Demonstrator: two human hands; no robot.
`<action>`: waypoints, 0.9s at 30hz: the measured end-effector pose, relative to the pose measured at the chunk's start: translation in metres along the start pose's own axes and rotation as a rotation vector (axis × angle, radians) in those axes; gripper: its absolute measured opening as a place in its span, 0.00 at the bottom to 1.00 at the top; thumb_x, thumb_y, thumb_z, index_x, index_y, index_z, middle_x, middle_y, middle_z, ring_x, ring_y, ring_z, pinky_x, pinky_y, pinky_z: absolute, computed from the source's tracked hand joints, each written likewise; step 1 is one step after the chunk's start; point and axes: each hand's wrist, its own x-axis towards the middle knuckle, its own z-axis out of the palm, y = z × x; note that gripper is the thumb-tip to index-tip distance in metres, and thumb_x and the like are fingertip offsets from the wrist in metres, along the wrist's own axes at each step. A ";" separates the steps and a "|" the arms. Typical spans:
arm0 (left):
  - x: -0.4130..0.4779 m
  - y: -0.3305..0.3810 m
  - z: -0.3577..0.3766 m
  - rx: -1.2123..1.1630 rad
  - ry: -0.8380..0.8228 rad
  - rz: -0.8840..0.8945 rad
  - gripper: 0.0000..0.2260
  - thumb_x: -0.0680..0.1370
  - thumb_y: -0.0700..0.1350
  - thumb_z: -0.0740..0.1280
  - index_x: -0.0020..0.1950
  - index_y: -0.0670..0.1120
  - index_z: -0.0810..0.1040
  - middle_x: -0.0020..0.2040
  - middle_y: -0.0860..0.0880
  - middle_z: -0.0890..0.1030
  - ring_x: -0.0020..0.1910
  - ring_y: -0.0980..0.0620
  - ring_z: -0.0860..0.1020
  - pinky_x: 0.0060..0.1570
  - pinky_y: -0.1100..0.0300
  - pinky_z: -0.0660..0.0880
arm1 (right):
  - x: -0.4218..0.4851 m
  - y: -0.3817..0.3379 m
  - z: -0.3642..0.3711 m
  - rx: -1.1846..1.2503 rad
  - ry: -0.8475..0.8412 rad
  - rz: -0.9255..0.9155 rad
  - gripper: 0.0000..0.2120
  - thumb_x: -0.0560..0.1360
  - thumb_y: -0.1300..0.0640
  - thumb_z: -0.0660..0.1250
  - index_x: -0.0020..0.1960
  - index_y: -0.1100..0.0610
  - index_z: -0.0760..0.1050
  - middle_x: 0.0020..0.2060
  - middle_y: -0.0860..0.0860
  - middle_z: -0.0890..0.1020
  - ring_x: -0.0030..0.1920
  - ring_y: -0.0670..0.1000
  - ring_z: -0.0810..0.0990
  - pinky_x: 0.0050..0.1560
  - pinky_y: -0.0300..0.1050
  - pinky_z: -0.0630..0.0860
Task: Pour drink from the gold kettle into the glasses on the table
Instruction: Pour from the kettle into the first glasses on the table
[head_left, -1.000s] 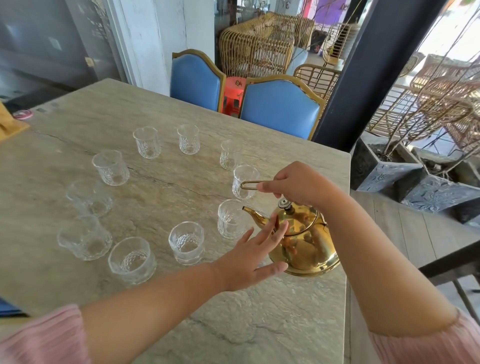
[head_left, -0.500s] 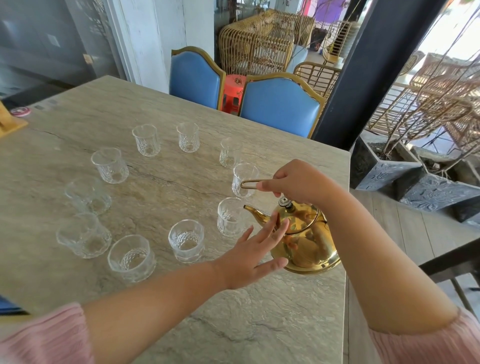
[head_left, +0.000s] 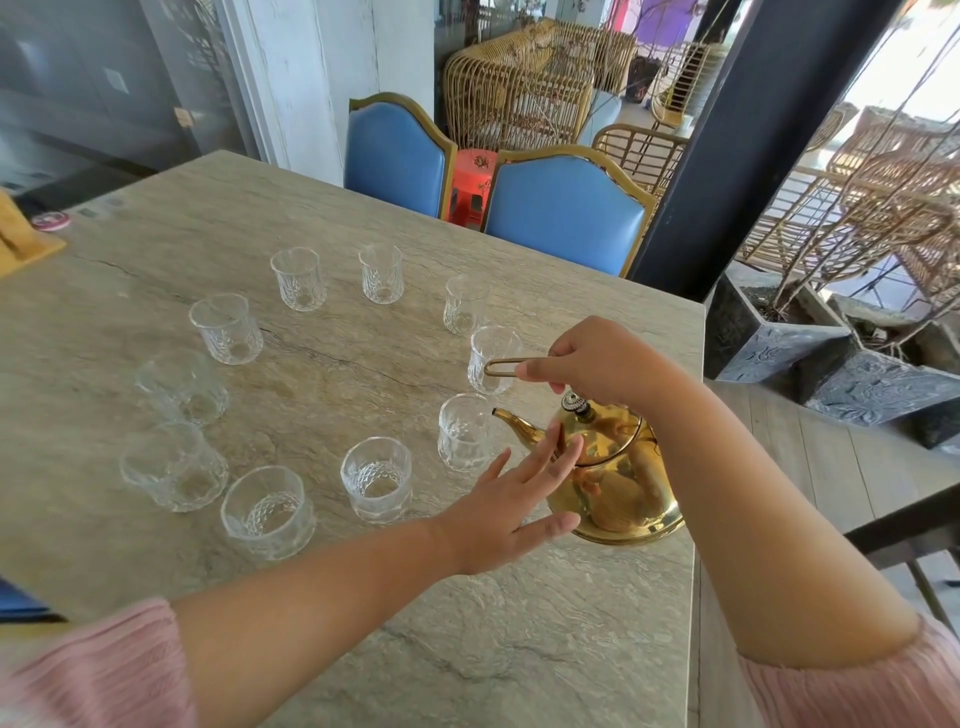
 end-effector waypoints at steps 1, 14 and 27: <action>0.000 0.000 0.000 0.002 0.002 0.001 0.30 0.82 0.58 0.51 0.74 0.61 0.32 0.76 0.54 0.32 0.74 0.64 0.36 0.74 0.51 0.35 | 0.000 0.000 0.000 -0.002 0.001 0.000 0.21 0.74 0.43 0.67 0.30 0.57 0.75 0.22 0.50 0.70 0.24 0.46 0.66 0.32 0.40 0.67; -0.001 0.004 -0.002 0.024 0.009 -0.001 0.29 0.81 0.59 0.50 0.72 0.63 0.30 0.76 0.55 0.31 0.74 0.66 0.37 0.73 0.53 0.34 | -0.003 -0.004 -0.003 -0.023 -0.001 -0.015 0.20 0.74 0.44 0.67 0.30 0.57 0.75 0.23 0.49 0.70 0.24 0.46 0.66 0.31 0.38 0.66; 0.002 0.016 0.000 0.148 -0.021 -0.065 0.29 0.80 0.61 0.49 0.72 0.64 0.30 0.75 0.56 0.29 0.76 0.62 0.44 0.71 0.50 0.29 | -0.015 0.030 -0.005 0.163 0.078 -0.012 0.22 0.72 0.42 0.68 0.28 0.57 0.72 0.23 0.50 0.68 0.23 0.47 0.64 0.31 0.40 0.66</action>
